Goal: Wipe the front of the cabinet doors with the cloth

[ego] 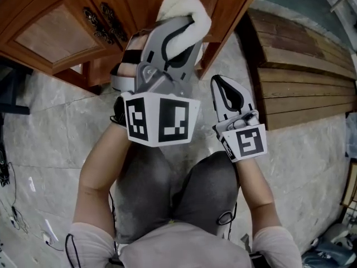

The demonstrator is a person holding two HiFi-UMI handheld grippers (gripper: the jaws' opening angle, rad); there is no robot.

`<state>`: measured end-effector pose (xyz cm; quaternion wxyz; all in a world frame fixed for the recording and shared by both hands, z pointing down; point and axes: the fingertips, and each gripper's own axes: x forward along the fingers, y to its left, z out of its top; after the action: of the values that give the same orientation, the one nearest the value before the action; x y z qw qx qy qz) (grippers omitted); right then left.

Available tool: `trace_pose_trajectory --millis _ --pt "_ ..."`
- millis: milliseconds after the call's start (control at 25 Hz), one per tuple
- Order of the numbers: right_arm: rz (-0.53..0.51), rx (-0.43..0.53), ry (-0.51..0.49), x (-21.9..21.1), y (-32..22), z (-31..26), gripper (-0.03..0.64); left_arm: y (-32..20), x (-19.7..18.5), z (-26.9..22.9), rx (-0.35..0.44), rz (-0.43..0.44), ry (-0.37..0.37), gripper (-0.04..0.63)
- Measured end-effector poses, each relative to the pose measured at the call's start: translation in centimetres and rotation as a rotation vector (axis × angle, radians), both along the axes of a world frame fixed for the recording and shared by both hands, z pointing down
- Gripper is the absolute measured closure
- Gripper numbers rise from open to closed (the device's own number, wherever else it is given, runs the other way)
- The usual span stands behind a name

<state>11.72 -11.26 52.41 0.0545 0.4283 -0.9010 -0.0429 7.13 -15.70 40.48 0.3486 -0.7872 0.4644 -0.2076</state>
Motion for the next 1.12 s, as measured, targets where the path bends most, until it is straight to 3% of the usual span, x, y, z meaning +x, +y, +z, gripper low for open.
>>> trace_pose_trajectory --millis 280,600,840,1120 --pt "-0.040 0.018 -0.013 -4.8 0.1 -0.5 0.578 1.5 -7.0 1.4 -0.014 -0.080 -0.012 0.523" --pt "-0.069 0.000 0.002 -7.9 0.1 0.6 0.578 0.9 -11.8 4.0 -0.053 -0.132 -0.031 0.523" --pt "-0.059 -0.003 0.019 -7.7 -0.2 1.2 0.578 -0.9 -12.0 6.4 -0.086 -0.135 -0.033 0.523" --pt "-0.035 -0.002 0.041 -5.2 -0.6 1.9 0.578 -2.3 -9.1 7.3 -0.097 -0.100 -0.024 0.523"
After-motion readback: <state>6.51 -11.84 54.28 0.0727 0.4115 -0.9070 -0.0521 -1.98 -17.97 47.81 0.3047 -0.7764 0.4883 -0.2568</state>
